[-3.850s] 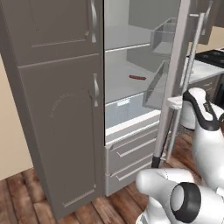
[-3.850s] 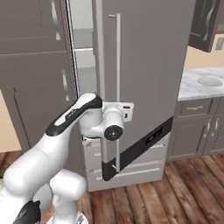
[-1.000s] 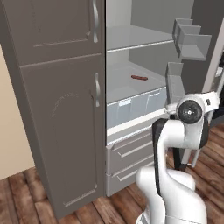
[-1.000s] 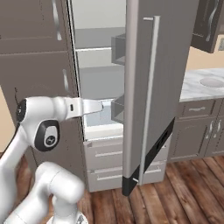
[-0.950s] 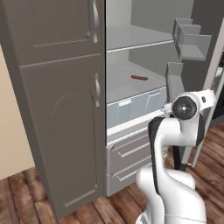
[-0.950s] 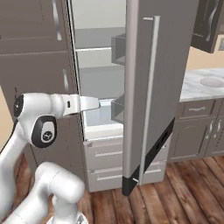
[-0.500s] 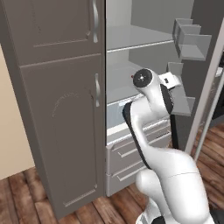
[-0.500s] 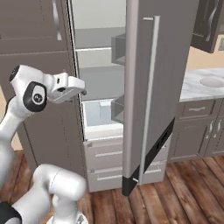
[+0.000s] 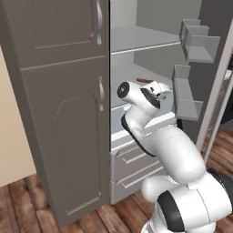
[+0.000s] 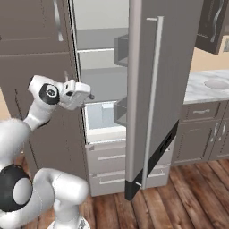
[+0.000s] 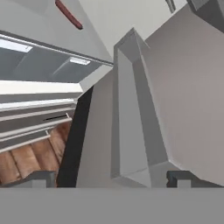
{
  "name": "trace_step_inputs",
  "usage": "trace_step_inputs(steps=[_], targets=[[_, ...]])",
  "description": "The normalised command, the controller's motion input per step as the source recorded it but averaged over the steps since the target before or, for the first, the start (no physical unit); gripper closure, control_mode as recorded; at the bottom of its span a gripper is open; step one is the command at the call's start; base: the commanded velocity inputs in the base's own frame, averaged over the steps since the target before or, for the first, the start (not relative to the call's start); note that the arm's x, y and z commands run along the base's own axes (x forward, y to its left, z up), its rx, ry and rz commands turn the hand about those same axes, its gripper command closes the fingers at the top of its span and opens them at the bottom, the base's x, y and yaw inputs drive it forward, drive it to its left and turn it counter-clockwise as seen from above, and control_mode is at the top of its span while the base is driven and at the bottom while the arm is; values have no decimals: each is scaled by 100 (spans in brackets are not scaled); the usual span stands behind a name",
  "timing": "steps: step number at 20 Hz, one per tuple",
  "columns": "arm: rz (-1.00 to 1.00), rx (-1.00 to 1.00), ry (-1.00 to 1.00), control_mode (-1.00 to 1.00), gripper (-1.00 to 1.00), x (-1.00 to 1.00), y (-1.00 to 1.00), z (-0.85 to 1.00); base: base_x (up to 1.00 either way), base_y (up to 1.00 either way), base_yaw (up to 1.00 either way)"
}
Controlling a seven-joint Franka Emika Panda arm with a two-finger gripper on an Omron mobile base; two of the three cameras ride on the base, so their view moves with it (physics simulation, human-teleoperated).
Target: Move the hot dog bun to the plate on the dining table and place the condiment next to that plate. Then navigate to the fridge and take the sausage and place it on the plate as well.
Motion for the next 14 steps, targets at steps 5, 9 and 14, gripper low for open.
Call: trace_step_inputs(steps=[5, 9, 14], targets=[[-11, -17, 2, -100, -100, 76, -23, -26, 0, 0, 0], [-11, -11, 10, -100, -100, 62, -32, -4, 0, 0, 0], [-11, -8, 17, -100, -100, 55, -50, -4, 0, 0, 0]])
